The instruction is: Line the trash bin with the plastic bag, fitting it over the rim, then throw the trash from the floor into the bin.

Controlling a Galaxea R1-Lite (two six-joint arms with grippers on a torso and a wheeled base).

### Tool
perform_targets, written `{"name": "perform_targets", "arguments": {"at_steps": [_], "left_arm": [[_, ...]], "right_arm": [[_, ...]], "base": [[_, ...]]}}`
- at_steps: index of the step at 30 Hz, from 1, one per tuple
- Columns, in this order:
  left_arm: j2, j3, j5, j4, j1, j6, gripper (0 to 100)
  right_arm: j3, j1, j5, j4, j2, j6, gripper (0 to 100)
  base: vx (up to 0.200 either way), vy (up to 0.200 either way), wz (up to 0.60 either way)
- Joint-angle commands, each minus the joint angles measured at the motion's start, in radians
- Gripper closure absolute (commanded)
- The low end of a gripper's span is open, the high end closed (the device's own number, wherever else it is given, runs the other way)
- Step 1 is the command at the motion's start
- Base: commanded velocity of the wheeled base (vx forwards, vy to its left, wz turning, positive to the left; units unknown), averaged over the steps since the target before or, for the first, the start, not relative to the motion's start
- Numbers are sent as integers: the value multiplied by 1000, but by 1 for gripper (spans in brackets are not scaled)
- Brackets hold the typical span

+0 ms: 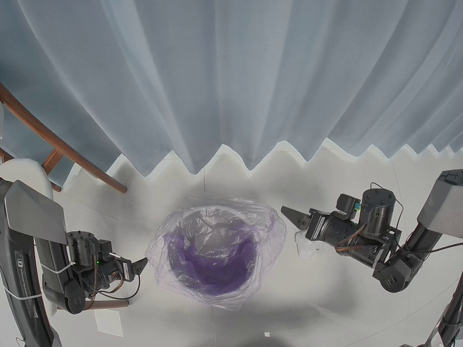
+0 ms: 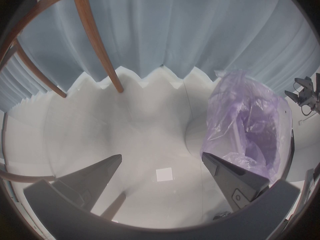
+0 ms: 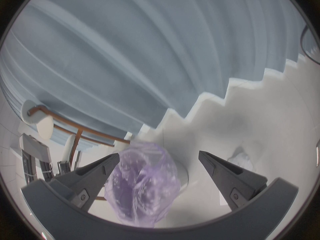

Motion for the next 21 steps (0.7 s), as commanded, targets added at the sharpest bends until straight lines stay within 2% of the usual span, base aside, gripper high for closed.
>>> {"name": "perform_targets", "arguments": {"at_steps": [1,2,5,7,8,9,10,13,17,21], "left_arm": [[42,17,0,-2,-15,-3,0],[36,15,0,-2,-17,-3,0],[22,22,-2,0,-17,2,0],[5,23,-8,1,-17,5,0],[5,23,-8,1,-17,5,0],[3,20,-8,-2,-17,5,0],[3,19,-8,-3,-17,5,0],[3,19,-9,-3,-17,5,0],[2,11,-9,-6,-17,5,0],[-9,15,-9,-6,-17,3,0]], "right_arm": [[-17,61,1,83,-20,-10,0],[-83,89,0,236,-58,-32,0],[-220,115,-9,495,-103,-50,0],[-303,118,-23,642,-115,-75,0],[-315,120,-25,664,-115,-79,0],[-382,118,-26,774,-112,-119,0],[-416,118,-26,823,-106,-142,0],[-479,120,-26,899,-72,-196,0],[-497,121,-35,908,-29,-247,0],[-496,121,-45,908,-18,-251,0]], "base": [[0,0,0],[0,0,0],[0,0,0],[0,0,0],[0,0,0],[0,0,0],[0,0,0],[0,0,0],[0,0,0],[0,0,0]]}}
